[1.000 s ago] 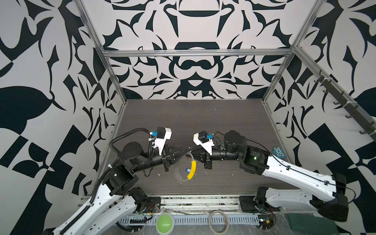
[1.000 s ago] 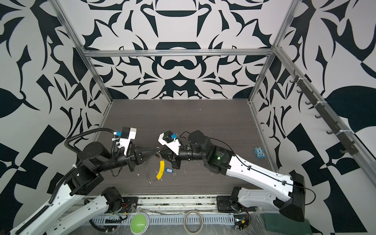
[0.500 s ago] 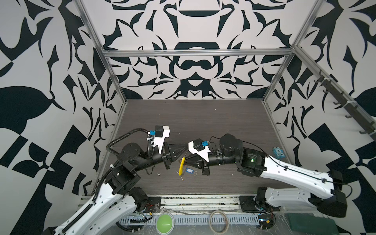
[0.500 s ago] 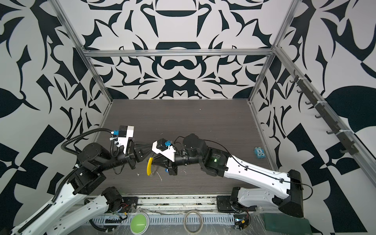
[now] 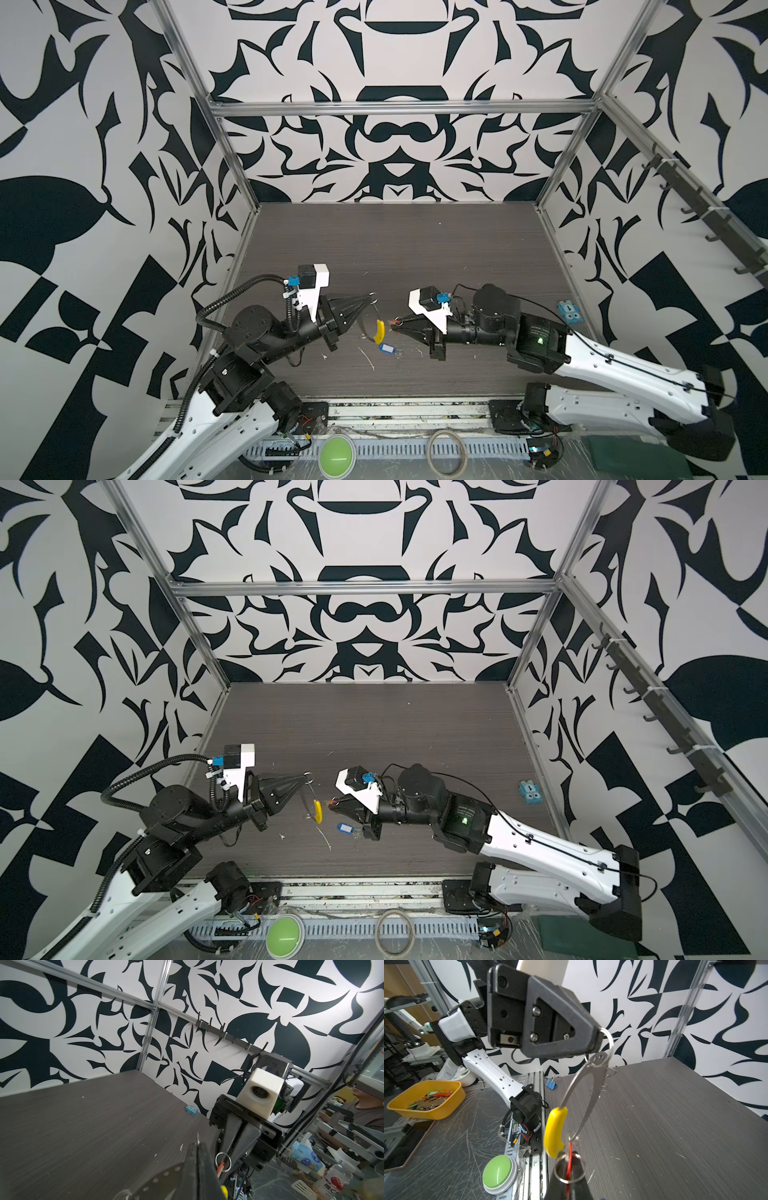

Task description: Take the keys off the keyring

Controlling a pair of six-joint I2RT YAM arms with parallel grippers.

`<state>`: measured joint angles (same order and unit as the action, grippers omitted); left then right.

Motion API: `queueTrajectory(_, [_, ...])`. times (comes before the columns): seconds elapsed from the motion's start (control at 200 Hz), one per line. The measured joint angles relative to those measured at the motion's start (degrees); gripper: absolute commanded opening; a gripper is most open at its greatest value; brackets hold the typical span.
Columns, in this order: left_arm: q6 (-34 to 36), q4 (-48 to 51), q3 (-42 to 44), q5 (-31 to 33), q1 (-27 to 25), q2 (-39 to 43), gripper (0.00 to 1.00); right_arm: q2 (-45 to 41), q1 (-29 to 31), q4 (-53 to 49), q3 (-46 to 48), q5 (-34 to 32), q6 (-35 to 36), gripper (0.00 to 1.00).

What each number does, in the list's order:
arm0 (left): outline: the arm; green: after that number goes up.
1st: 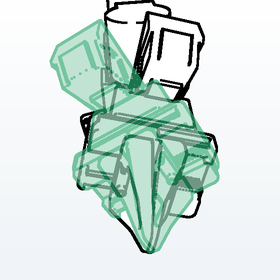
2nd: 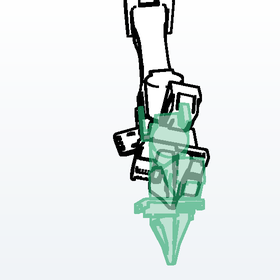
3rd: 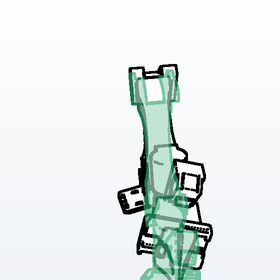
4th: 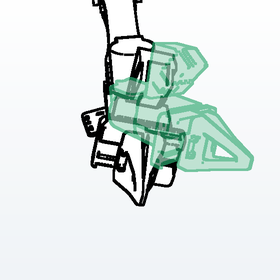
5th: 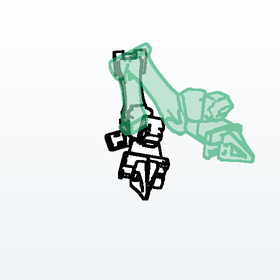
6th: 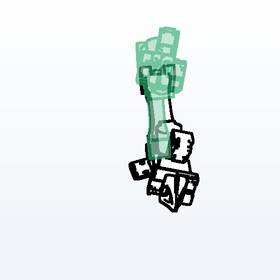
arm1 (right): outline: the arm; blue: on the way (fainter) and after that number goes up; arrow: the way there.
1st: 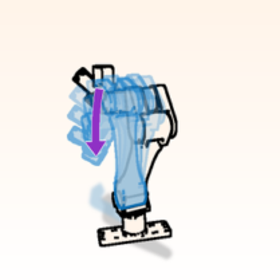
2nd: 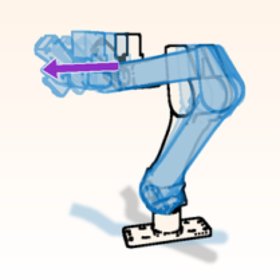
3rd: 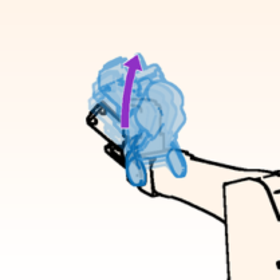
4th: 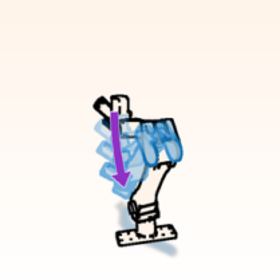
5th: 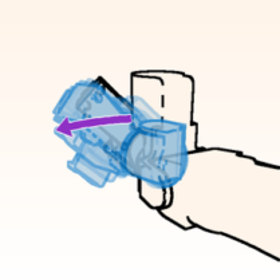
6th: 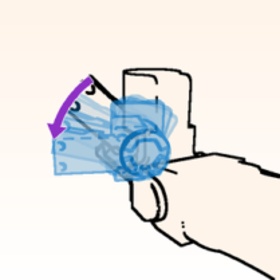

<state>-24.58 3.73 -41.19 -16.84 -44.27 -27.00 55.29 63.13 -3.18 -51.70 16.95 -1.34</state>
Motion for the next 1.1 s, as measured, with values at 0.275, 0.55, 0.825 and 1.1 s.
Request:
queueTrajectory(0.275, [-0.09,2.10,2.47,3.76,0.00,2.91,0.00,4.09,-18.45,6.69,14.12,1.95,-12.50,0.00])
queueTrajectory(0.55, [-0.55,2.12,3.17,5.05,0.00,3.37,0.00,23.65,-20.65,10.84,22.16,5.44,-22.77,0.00])
queueTrajectory(0.825, [-0.83,2.10,3.32,5.11,0.00,3.37,0.00,27.89,-20.65,12.85,22.47,4.17,-26.12,0.25])
queueTrajectory(1.1, [-0.96,2.10,3.37,5.11,0.00,3.34,0.00,23.74,-20.65,8.39,22.29,-1.84,-27.85,0.72])
